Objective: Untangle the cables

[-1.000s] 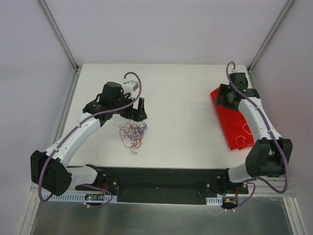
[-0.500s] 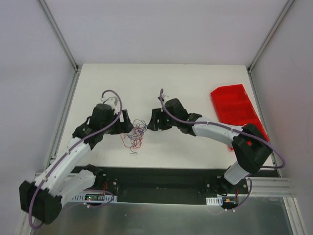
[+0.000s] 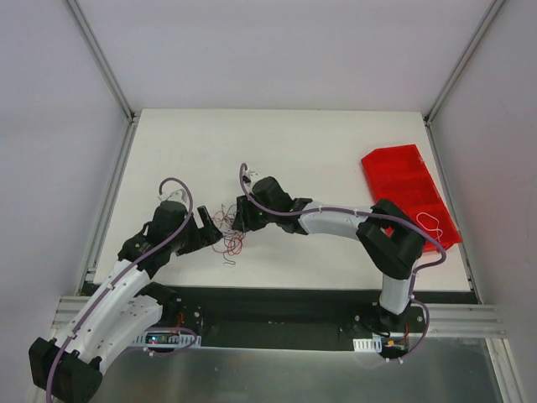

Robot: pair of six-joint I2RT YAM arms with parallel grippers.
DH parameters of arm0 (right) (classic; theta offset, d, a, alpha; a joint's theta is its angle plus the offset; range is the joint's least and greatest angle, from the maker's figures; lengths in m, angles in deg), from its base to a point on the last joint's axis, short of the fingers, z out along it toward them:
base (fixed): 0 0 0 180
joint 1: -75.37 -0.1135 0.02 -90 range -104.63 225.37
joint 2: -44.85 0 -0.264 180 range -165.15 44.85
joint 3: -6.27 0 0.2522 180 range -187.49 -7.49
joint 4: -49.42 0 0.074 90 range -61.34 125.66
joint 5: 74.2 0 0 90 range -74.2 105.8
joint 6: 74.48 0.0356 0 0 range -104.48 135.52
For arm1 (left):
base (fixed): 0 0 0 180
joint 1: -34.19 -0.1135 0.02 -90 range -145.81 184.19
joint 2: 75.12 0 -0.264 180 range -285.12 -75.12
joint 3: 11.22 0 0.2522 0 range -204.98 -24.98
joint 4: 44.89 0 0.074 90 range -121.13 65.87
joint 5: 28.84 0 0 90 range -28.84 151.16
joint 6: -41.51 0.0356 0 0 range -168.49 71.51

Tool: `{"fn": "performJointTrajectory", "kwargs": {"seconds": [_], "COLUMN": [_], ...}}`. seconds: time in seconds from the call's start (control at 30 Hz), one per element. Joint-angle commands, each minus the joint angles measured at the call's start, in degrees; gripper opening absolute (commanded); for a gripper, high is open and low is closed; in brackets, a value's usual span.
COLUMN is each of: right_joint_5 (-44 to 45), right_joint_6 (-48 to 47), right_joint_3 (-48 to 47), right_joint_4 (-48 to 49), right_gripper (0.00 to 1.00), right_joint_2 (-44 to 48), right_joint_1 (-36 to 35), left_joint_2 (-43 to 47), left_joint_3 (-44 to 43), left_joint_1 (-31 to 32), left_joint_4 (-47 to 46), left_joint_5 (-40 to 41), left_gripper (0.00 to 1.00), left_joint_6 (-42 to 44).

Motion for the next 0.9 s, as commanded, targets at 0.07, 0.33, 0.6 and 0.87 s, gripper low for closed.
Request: {"fn": "performJointTrajectory", "kwargs": {"seconds": [0.07, 0.33, 0.6, 0.87], "right_joint_5": [-2.6, -0.6, -5.1, 3.1], "right_joint_6": [-0.1, -1.0, -0.7, -7.6], "right_joint_3": [-5.2, -2.4, 6.5, 0.9], "right_joint_4": [3.0, 1.5, 2.3, -14.5], "right_gripper": [0.37, 0.00, 0.00, 0.00], "right_joint_2": [-4.2, -0.6, 14.2, 37.5], "right_joint_1": [-1.2, -1.2, -1.3, -1.2], "left_joint_2": [-2.2, -8.9, -27.7, -42.3], "left_joint_3": [-1.3, -3.9, -9.0, -12.5], "left_joint_1": [-0.5, -0.5, -0.4, 0.0], "left_joint_4": [0.2, -0.4, -10.0, -13.2], "left_joint_5": [-1.3, 2.7, -4.0, -2.8], "left_gripper": [0.86, 0.87, 0.99, 0.99], "left_joint_6": [-1.5, -3.2, 3.6, 3.3]}}
